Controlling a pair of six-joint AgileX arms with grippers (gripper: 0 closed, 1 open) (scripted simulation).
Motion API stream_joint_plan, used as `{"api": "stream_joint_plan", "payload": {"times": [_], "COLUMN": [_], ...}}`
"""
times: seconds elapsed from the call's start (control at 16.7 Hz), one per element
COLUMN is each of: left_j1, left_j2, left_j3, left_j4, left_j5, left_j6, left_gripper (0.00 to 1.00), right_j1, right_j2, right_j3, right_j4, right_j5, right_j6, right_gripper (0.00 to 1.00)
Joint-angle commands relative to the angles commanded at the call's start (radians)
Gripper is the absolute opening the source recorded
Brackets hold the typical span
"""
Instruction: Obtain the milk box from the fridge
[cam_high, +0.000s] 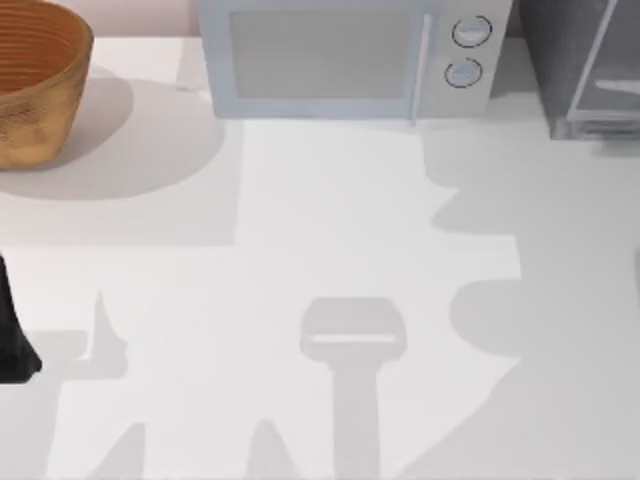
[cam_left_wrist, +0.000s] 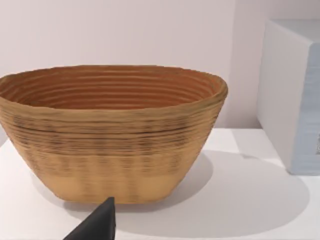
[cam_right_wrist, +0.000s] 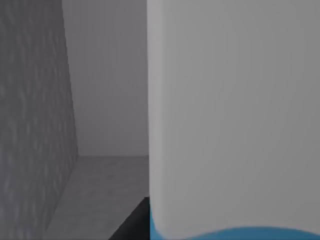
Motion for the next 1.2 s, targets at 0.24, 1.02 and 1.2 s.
{"api": "stream_joint_plan", "payload": {"times": [0.24,1.02,1.2], "left_j1": [0.000,0.000,0.000], "left_j2": [0.000,0.000,0.000], "left_j3": [0.000,0.000,0.000], "left_j4": [0.000,0.000,0.000], "left_j5": [0.000,0.000,0.000], "left_j6": [0.000,0.000,0.000], "left_gripper": [1.00,1.00,1.00], "right_j1": [0.010,0.116,0.147], "right_j2": [-0.021,-1.044,-1.372], "right_j3": [-0.009,-0.474,-0.624], "right_j4": [-0.017,-0.553,-0.725], "right_j5": [0.002,0.089,0.118], "right_j6": [0.001,-0.006,-0.007], "right_gripper": [0.00,0.00,0.00]}}
